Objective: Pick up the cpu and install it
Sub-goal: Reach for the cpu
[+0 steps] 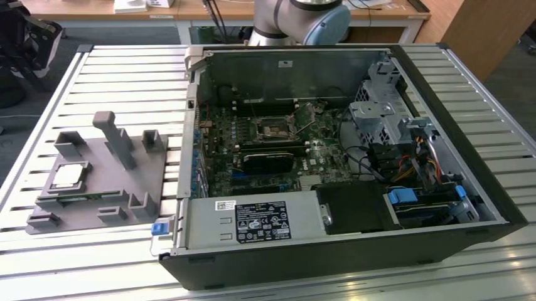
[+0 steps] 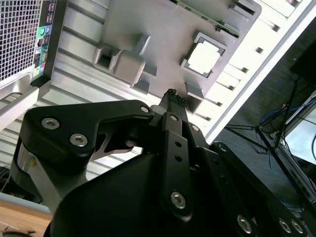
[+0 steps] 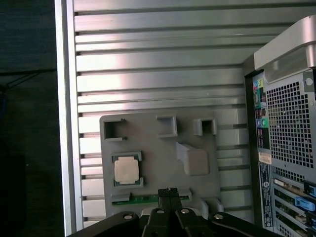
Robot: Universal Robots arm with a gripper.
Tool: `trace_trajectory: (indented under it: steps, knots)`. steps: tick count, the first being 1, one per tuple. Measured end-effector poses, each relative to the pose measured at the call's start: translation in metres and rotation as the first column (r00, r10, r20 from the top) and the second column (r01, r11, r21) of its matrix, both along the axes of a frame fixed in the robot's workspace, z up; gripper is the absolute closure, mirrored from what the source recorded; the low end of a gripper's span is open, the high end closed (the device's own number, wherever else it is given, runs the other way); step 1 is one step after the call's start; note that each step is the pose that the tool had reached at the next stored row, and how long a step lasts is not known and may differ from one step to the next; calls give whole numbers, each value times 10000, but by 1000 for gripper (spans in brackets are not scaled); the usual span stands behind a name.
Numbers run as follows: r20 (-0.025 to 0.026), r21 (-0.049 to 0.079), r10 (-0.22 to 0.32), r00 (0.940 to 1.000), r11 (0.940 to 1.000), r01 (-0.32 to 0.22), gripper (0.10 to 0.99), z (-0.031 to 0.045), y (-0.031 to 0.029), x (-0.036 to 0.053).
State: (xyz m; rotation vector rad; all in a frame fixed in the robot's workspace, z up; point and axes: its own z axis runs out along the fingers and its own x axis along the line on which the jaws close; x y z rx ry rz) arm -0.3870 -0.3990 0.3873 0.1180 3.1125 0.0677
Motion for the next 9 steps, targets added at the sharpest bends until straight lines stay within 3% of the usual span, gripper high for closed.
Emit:
trace_trajectory:
  steps: [9]
  knots:
    - [0,0,0,10000,10000,0,980,-3,-1,-93]
